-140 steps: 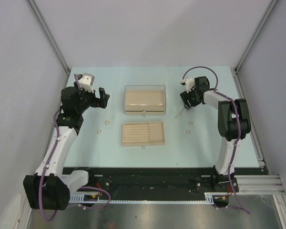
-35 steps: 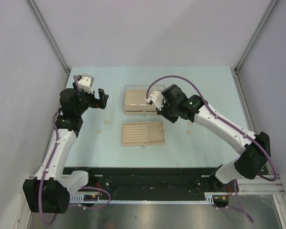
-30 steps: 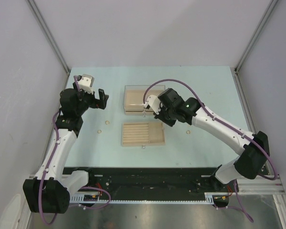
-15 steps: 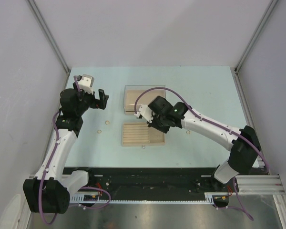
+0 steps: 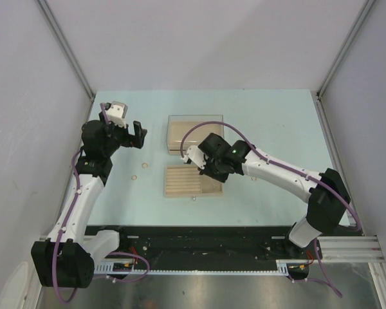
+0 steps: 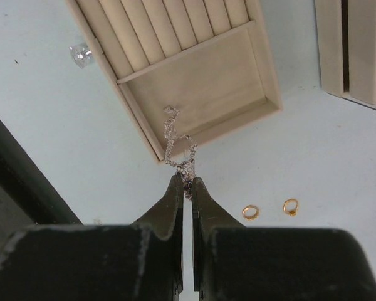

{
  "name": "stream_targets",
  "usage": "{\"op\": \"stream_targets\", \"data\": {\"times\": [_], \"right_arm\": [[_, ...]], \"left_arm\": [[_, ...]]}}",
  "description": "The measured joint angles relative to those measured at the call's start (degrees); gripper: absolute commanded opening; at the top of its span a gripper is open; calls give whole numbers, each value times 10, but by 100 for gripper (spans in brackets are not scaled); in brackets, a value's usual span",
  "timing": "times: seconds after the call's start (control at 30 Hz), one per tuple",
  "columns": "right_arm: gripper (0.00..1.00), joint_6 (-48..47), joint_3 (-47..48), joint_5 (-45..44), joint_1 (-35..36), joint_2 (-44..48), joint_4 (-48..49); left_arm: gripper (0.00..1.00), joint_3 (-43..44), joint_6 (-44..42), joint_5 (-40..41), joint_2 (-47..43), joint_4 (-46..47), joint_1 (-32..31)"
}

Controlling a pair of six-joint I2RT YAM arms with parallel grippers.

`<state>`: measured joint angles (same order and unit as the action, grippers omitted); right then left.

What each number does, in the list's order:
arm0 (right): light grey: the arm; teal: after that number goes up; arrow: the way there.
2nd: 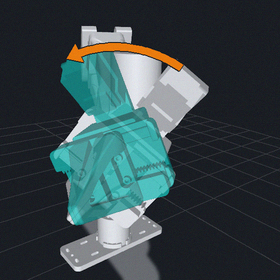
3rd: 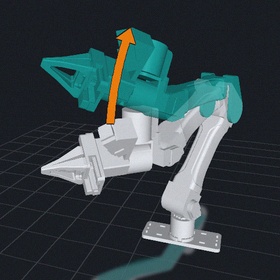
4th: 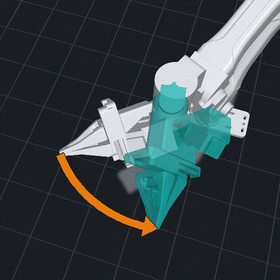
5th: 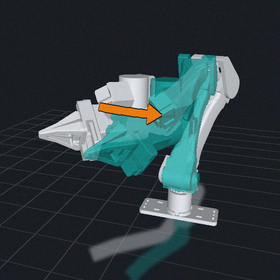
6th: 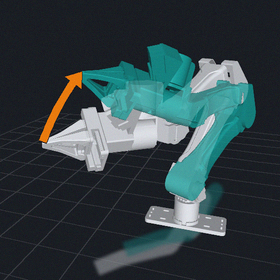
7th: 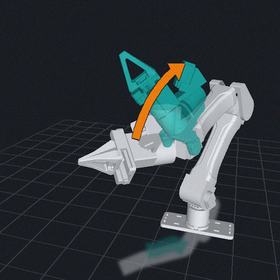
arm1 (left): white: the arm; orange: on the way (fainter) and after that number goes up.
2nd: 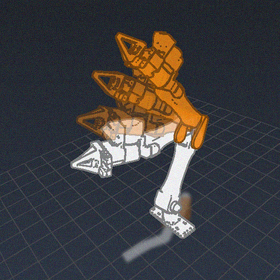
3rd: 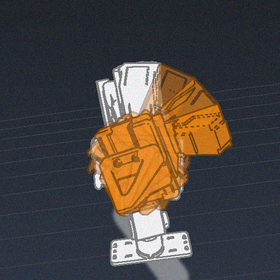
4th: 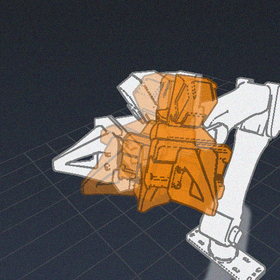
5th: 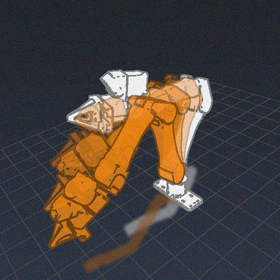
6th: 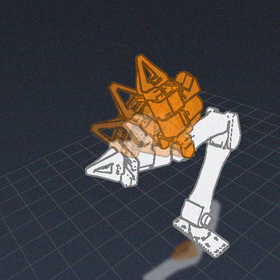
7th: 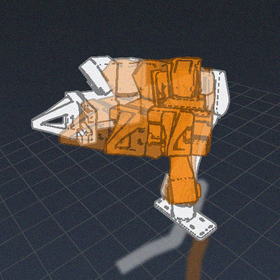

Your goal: Organize the mixed jewelry

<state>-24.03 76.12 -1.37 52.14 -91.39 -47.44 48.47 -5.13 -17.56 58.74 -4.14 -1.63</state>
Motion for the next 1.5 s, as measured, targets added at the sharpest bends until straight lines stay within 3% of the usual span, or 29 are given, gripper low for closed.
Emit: {"op": "stream_targets", "data": {"times": [1.5], "right_arm": [[0,-56,-10,-74,-17,-118,126]], "left_arm": [[100,0,-1,0,6,2,0]]}}
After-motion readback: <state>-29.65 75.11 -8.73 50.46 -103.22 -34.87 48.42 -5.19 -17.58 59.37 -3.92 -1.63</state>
